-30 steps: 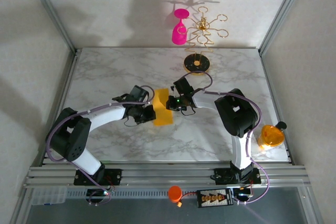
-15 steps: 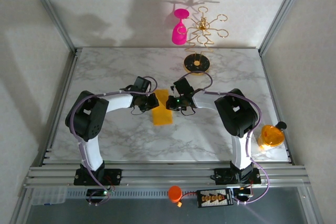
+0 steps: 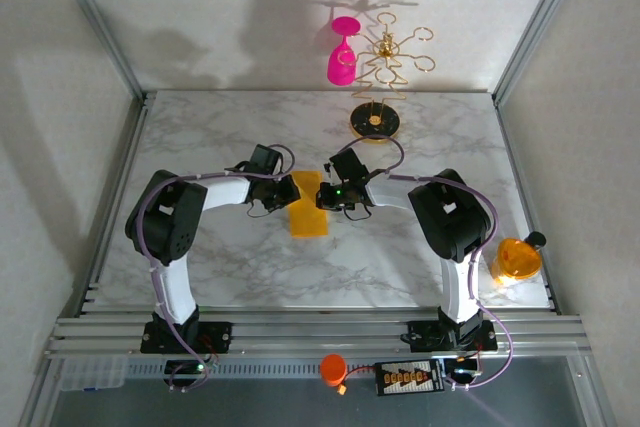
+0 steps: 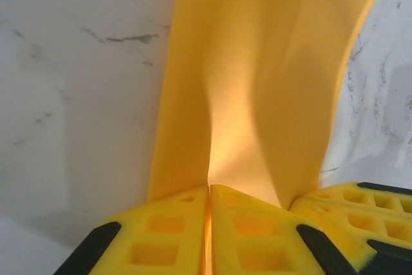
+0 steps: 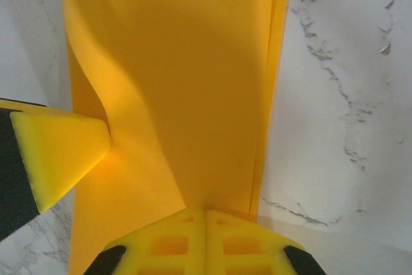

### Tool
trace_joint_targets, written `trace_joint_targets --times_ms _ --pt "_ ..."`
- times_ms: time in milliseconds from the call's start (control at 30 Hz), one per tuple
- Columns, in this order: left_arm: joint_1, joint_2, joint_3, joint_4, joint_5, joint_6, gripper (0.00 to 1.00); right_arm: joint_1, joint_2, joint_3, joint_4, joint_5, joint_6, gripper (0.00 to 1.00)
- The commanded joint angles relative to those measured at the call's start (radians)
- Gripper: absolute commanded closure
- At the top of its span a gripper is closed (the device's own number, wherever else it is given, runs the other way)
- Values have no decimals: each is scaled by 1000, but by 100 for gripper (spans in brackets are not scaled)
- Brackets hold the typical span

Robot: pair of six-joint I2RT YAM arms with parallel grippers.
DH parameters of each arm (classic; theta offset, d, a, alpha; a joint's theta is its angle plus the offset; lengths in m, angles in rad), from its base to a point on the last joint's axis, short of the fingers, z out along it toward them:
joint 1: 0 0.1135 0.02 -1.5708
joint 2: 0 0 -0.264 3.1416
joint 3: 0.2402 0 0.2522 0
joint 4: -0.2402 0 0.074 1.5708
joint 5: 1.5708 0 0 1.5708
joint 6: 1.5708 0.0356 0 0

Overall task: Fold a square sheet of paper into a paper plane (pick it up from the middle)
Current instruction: First fold the square sheet of paper in half at the center of the table.

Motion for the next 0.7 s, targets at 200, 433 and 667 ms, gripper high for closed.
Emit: trace_joint_targets --times_ms 200,433,667 --pt "60 -127 -22 21 21 -18 88 -18 181 -112 -338 325 -38 98" --pt "2 -60 18 94 80 -45 88 -19 187 -111 -337 319 -40 98" --pt "10 22 18 146 60 -90 87 -19 185 -117 -338 311 -40 98"
